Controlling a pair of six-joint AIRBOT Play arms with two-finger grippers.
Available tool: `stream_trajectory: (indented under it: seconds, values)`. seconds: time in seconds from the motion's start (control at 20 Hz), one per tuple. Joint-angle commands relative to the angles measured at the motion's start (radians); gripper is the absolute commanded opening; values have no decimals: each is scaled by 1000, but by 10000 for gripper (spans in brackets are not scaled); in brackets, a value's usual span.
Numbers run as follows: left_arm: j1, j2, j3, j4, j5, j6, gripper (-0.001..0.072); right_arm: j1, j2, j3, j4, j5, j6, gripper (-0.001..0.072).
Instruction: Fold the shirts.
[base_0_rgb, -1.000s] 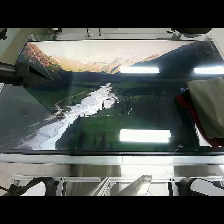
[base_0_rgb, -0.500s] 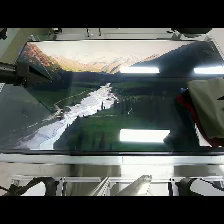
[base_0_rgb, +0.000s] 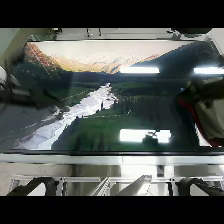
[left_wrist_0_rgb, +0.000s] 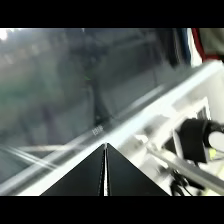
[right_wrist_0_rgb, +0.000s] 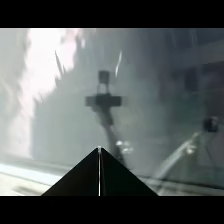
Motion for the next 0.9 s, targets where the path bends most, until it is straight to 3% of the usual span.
stream_trajectory:
  seconds: [0.0,0.2,0.85]
  values:
    - [-37,169,-309,6,85,5,19,202,179,-311,-44,-264,-27,18]
    - [-37,240,-448,5,111,5,20,221,229,-417,-42,-327,-45,19]
    - [-38,240,-454,5,126,5,17,222,224,-417,-44,-328,-56,20]
